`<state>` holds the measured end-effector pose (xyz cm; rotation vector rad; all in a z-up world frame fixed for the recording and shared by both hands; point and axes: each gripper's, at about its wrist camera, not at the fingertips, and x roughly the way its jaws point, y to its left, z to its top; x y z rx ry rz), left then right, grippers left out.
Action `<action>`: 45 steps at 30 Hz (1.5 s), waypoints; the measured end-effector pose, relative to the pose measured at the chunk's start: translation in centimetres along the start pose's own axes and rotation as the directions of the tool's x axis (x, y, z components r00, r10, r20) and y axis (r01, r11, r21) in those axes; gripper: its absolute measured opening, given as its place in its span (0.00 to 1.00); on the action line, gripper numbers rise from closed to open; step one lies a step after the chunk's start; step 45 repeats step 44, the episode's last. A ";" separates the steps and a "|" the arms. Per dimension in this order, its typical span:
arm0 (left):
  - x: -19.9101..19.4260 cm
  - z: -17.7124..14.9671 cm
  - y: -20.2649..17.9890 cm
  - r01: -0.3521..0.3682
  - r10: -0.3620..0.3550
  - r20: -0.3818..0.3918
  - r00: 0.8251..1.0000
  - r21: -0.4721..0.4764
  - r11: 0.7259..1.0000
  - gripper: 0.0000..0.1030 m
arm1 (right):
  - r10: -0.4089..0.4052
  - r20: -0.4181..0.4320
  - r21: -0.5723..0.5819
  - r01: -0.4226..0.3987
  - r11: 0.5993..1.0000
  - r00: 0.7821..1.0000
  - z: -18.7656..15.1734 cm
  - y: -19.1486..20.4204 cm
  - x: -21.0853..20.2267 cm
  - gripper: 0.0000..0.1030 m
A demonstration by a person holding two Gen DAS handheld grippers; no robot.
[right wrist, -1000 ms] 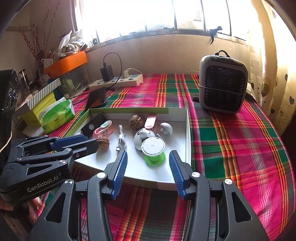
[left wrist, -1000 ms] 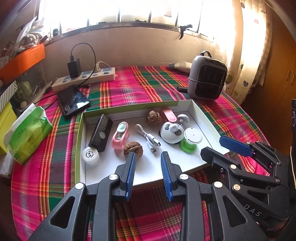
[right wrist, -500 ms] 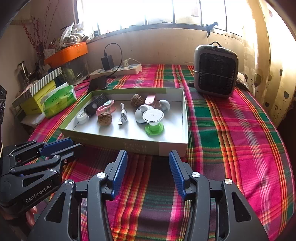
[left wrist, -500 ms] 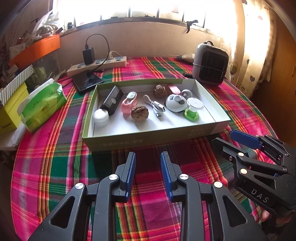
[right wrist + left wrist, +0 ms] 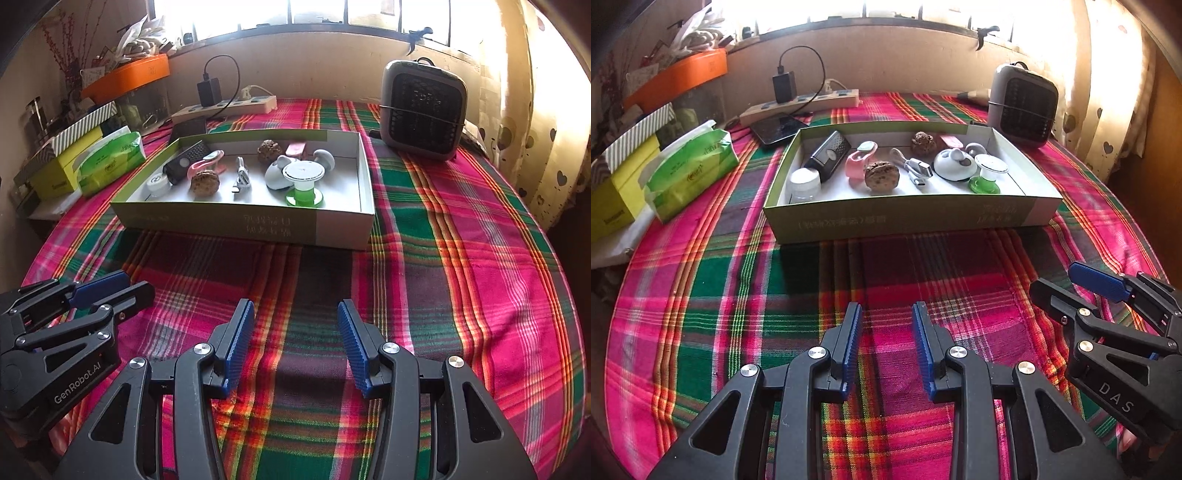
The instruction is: Organize objects
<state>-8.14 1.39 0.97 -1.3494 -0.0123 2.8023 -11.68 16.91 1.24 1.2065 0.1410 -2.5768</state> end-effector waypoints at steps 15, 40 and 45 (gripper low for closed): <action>-0.1 -0.5 -0.4 -0.042 0.042 0.023 0.999 -0.019 0.999 0.27 | -0.030 -0.018 0.006 0.030 1.000 0.999 -0.4 0.0 0.1 0.47; 0.0 -0.4 -0.4 -0.035 0.036 0.024 0.999 -0.026 0.999 0.27 | -0.030 -0.026 -0.009 0.029 1.000 0.999 -0.4 0.4 0.3 0.60; -0.1 -0.4 -0.3 -0.035 0.036 0.023 0.999 -0.026 0.999 0.27 | -0.030 -0.026 -0.009 0.029 1.000 0.999 -0.4 0.4 0.3 0.60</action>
